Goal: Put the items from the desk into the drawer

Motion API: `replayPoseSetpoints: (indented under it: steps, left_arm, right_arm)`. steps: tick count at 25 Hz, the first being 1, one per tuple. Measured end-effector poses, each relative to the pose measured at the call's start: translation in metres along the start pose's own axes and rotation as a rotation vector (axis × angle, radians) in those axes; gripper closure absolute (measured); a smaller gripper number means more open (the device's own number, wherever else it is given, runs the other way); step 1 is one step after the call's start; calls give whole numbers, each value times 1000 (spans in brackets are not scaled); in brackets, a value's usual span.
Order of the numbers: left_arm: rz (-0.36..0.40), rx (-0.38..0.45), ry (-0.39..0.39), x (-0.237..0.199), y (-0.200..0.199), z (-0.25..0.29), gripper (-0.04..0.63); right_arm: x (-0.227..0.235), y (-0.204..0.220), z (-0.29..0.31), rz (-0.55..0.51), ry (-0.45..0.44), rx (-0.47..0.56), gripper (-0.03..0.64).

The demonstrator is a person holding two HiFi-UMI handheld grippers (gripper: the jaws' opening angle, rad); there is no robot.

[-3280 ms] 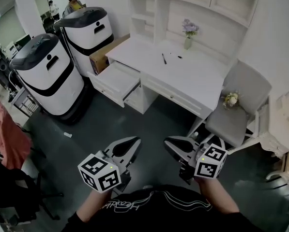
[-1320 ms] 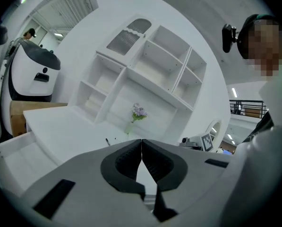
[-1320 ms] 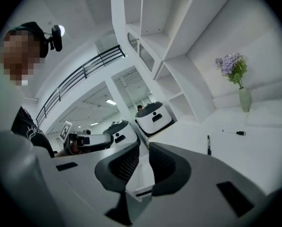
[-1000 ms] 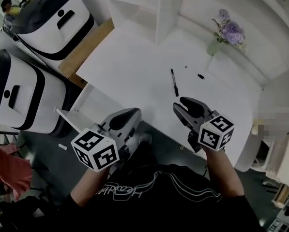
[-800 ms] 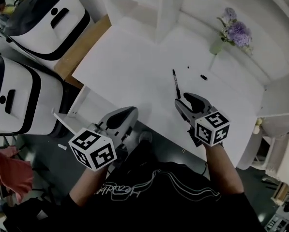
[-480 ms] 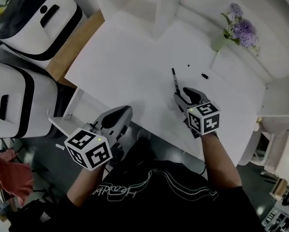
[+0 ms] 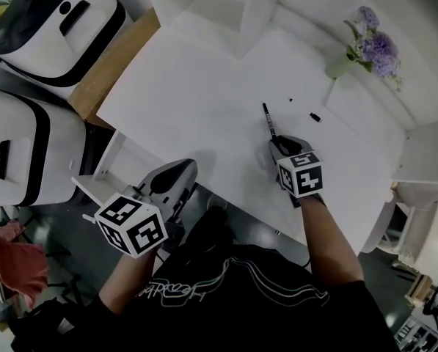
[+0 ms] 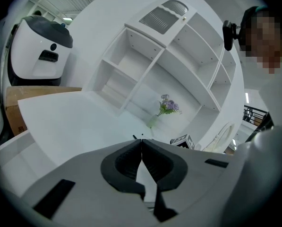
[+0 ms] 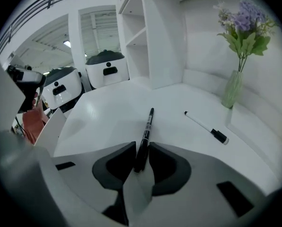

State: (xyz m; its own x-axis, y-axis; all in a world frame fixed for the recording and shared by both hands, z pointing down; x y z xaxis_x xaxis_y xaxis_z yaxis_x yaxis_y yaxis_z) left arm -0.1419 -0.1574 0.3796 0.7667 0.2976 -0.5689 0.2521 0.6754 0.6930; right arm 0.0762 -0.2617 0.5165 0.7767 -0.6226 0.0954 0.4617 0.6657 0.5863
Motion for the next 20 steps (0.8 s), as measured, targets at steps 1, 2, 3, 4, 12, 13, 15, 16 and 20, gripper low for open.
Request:
replayPoseSetpoints:
  steps: [1, 2, 3, 4, 12, 13, 15, 16, 20]
  left_arm:
    - [-4, 3, -6, -1, 0, -1, 574]
    - [-6, 6, -11, -1, 1, -2, 574]
    - [-7, 7, -16, -1, 2, -3, 575]
    - [-9, 8, -19, 0, 3, -3, 575]
    - [-16, 25, -40, 17, 17, -21, 575]
    - [-13, 32, -40, 21, 18, -25, 575]
    - [-7, 48, -44, 27, 21, -35, 574]
    - [-6, 57, -47, 31, 23, -40, 575]
    - [1, 100, -57, 48, 32, -62, 575]
  right_arm:
    - [0, 0, 0, -12, 9, -6, 517]
    - [0, 0, 1, -20, 13, -9, 518]
    - [1, -1, 1, -23, 14, -10, 520]
    - [1, -1, 1, -22, 16, -8, 525]
    - [0, 0, -5, 8, 12, 8, 538]
    - [-2, -1, -8, 19, 8, 21, 538]
    - [-7, -5, -19, 32, 0, 52, 538]
    - [-11, -7, -25, 32, -6, 69, 538]
    - [-35, -12, -56, 24, -53, 137, 538]
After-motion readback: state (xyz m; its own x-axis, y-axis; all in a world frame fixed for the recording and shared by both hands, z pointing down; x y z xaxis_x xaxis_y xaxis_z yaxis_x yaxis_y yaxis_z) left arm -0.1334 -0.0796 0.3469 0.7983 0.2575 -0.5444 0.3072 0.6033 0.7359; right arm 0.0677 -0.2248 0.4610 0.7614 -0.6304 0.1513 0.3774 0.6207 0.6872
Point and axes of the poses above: the fingertips, and each gripper's own axes: z forward along the fingers, x to its right, y out of its underside, the point moved 4 cm from there along -z, backward along the fingers, and after that the axes turned 4 degrees about -x, right-handed, at the moved point
